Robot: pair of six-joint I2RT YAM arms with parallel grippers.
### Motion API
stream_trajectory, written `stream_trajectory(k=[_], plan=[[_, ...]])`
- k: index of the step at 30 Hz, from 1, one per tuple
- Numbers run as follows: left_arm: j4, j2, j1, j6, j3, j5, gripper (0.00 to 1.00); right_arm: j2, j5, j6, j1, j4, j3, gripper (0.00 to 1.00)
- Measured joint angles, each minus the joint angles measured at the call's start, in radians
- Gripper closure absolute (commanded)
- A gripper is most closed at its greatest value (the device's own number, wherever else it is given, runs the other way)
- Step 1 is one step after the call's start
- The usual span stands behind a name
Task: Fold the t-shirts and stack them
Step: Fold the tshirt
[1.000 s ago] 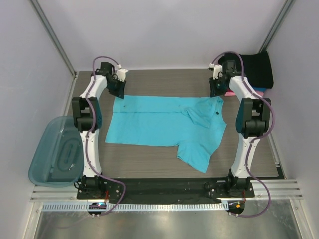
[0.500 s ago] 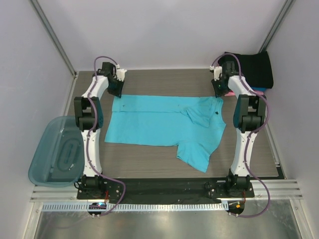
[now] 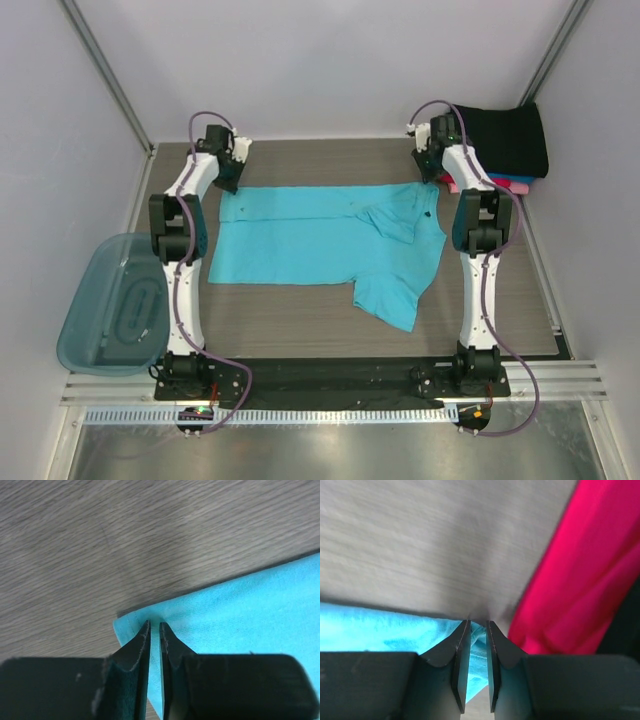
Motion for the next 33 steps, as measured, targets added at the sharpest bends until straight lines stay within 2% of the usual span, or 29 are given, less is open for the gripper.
stream_trajectory(k=[6, 9, 10, 13, 16, 20, 23, 26, 28, 33], plan=[[0.019, -0.001, 0.000, 0.002, -0.003, -0.071, 0.89, 0.076, 0.014, 0.000, 0.029, -0.004, 0.131, 0.73], [0.019, -0.001, -0.002, 0.001, 0.002, -0.087, 0.82, 0.079, 0.016, 0.000, 0.039, -0.005, 0.149, 0.68], [0.019, -0.002, -0.005, 0.001, 0.004, -0.093, 0.77, 0.077, 0.016, 0.000, 0.040, -0.003, 0.153, 0.67], [0.018, -0.019, -0.015, -0.004, 0.004, -0.101, 0.74, 0.050, 0.016, 0.001, 0.043, -0.006, 0.152, 0.65], [0.023, -0.079, -0.029, -0.018, -0.015, -0.099, 0.73, -0.045, -0.009, 0.011, 0.048, -0.004, 0.089, 0.64], [0.027, -0.190, -0.049, -0.031, -0.072, -0.083, 0.74, -0.267, -0.085, 0.011, 0.060, -0.003, -0.069, 0.64], [0.029, -0.217, -0.058, -0.042, -0.089, -0.065, 0.80, -0.412, -0.165, -0.001, 0.099, -0.013, -0.162, 0.67], [0.012, -0.207, -0.058, -0.056, -0.095, -0.043, 0.88, -0.479, -0.250, -0.011, 0.170, -0.039, -0.224, 0.69], [0.003, -0.196, -0.057, -0.067, -0.100, -0.032, 0.99, -0.481, -0.297, -0.011, 0.227, -0.056, -0.265, 0.69], [-0.007, -0.161, -0.057, -0.074, -0.105, -0.020, 1.00, -0.436, -0.357, -0.012, 0.336, -0.119, -0.374, 0.72]])
